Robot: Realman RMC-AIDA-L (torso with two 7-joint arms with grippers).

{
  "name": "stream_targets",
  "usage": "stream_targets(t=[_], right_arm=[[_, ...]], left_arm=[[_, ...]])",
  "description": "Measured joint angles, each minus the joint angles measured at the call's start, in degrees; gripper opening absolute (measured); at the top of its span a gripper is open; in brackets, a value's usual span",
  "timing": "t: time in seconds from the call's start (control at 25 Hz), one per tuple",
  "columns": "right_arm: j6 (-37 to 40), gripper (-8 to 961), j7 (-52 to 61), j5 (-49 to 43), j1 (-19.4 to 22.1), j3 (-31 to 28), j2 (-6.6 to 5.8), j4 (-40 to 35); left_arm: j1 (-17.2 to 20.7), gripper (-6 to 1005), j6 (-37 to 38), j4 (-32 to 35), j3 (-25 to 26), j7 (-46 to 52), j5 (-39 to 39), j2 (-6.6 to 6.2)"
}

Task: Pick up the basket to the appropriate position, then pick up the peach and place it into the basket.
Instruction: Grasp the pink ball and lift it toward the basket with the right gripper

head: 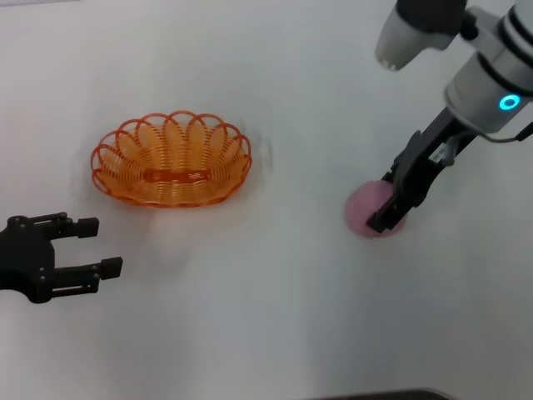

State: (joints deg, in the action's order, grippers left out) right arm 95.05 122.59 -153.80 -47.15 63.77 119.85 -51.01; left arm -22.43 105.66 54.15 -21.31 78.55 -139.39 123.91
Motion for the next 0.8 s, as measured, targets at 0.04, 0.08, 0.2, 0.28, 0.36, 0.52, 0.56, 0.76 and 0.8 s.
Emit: stream_targets(t=[0.04,0.08,0.2,0.28,0.36,0.52,0.56,0.76,0.8], right_arm=[[-0.04,779,-0.04,0.12,-0.01,0.57,0.04,0.13],[-0.05,765,-0.10,0.32,-0.01,0.93,0.07,0.16],[-0.09,725,-0.14,0.80,0.03,1.33,0.11,0.17],[-0.15,698,-0.12,0.87,0.14,1.35,0.11,0.19],[-0.22,604,-0.06,0.87,0.20,1.37,0.11,0.19],[-0.56,429,-0.08,0.90,0.39,1.13,0.11,-0.14],[-0.67,394,-0.14,0.99,0.41,0.98,0.11,-0.20],[-0.54,276,-1.55,7.30,1.16,-0.64,-0.35,-2.72],[-0.39,270,-2.26,10.52,1.70,-1.60,-0.39,-4.21]], left_arm=[[0.10,763,-0.09,-0.01,0.01,-0.01,0.00,0.00],[0.22,763,-0.16,-0.01,0.03,-0.03,0.00,0.01],[0.35,762,-0.20,0.00,0.03,-0.06,0.00,0.02],[0.39,760,-0.25,-0.01,0.04,-0.07,0.00,0.02],[0.39,758,-0.26,-0.06,0.04,-0.08,0.00,0.02],[0.38,755,-0.26,-0.10,0.04,0.07,0.00,0.02],[0.37,755,-0.26,-0.10,0.04,0.17,0.00,0.02],[0.39,754,-0.24,0.05,0.05,0.36,0.00,0.02],[0.43,754,-0.24,0.03,0.04,0.36,0.00,0.02]])
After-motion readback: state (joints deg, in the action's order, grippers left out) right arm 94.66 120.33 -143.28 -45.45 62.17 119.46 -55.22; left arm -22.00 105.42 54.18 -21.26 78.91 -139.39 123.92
